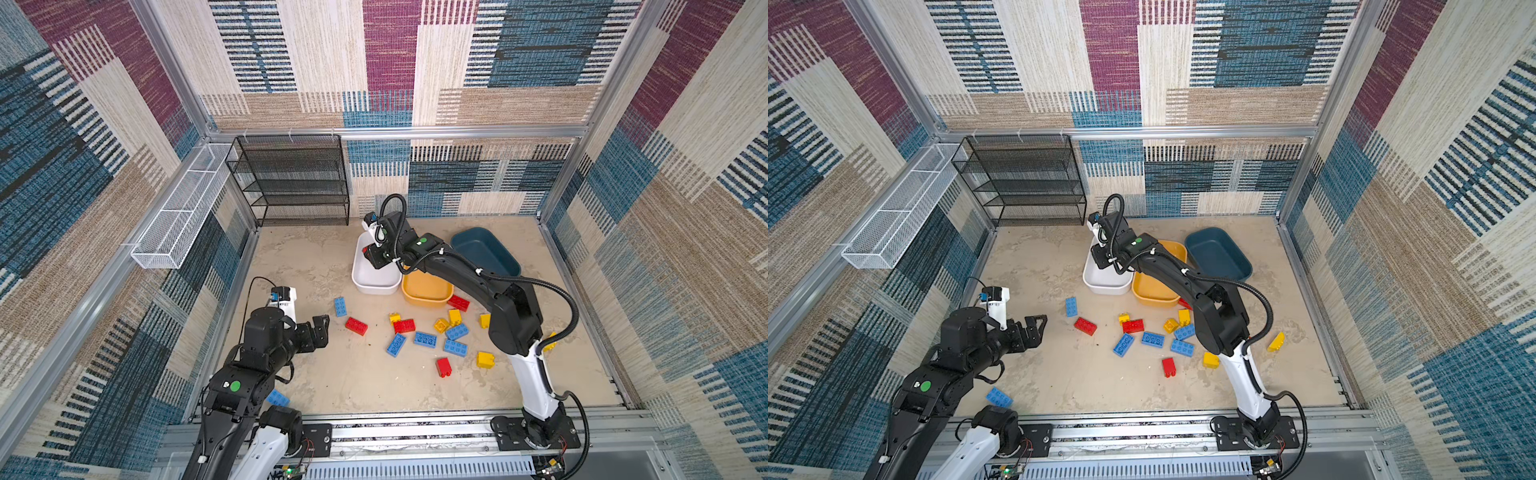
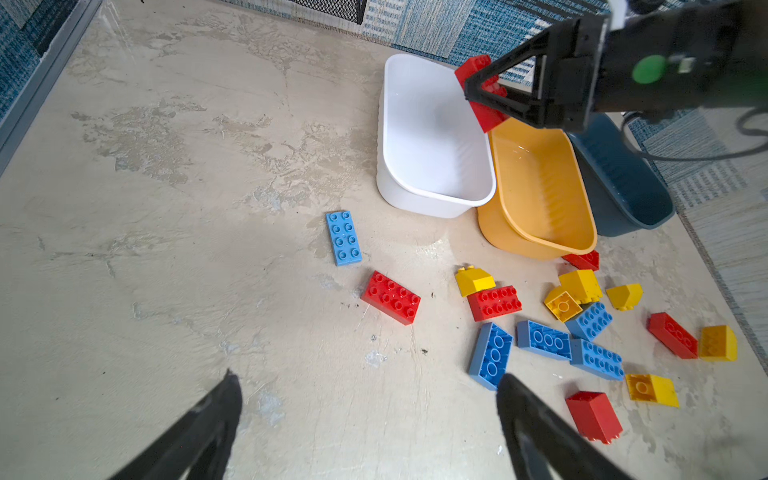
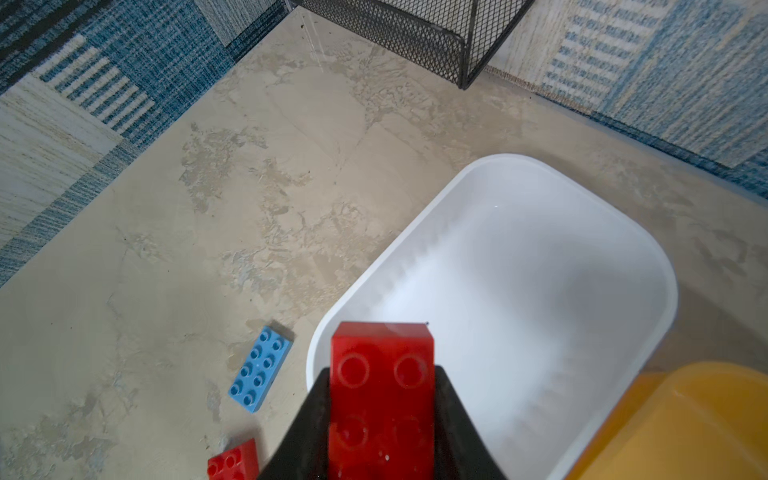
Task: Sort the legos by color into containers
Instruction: 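Carry the red brick into the white tub and open the right gripper, then lower the left gripper onto a red brick while the right arm draws back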
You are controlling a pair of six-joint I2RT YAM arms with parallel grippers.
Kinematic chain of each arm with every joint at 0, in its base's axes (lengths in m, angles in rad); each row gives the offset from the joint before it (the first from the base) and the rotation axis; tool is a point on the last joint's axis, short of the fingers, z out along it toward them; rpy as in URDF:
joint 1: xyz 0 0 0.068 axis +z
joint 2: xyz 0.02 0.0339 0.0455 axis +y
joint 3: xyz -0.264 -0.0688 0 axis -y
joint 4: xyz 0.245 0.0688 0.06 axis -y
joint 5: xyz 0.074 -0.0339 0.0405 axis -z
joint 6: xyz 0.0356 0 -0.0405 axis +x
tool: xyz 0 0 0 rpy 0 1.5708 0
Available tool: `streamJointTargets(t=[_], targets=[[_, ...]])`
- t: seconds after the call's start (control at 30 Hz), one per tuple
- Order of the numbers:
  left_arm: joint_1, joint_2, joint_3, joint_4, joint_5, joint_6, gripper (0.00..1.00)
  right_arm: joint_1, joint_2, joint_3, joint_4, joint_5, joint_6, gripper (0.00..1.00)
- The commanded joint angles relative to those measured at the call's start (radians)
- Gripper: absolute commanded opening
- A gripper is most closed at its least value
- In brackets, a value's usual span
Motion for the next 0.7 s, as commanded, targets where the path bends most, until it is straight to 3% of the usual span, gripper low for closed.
streamJointTargets(t=[0.0,0.2,0.37,0.57,0.67], targets=[[-0.004,0.006,-0.002,0.009,0.007,0.019,0.96,-0.019,0.063,0.079,-0.049,-0.009,0.002,0.25],[-0.008,0.027,-0.001,0.009,0.020,0.026,0.96,-0.039,0.115,0.118,-0.047,-0.009,0.009,0.29],[-0.019,0.050,0.014,0.003,0.048,0.032,0.91,-0.048,0.091,0.091,-0.022,-0.015,0.015,0.51],[-0.068,0.185,0.075,-0.043,0.080,0.042,0.99,-0.057,-0.063,-0.043,0.071,-0.013,0.001,0.66],[-0.097,0.248,0.096,-0.048,0.069,0.035,0.99,-0.057,-0.207,-0.198,0.152,-0.003,-0.012,0.73]])
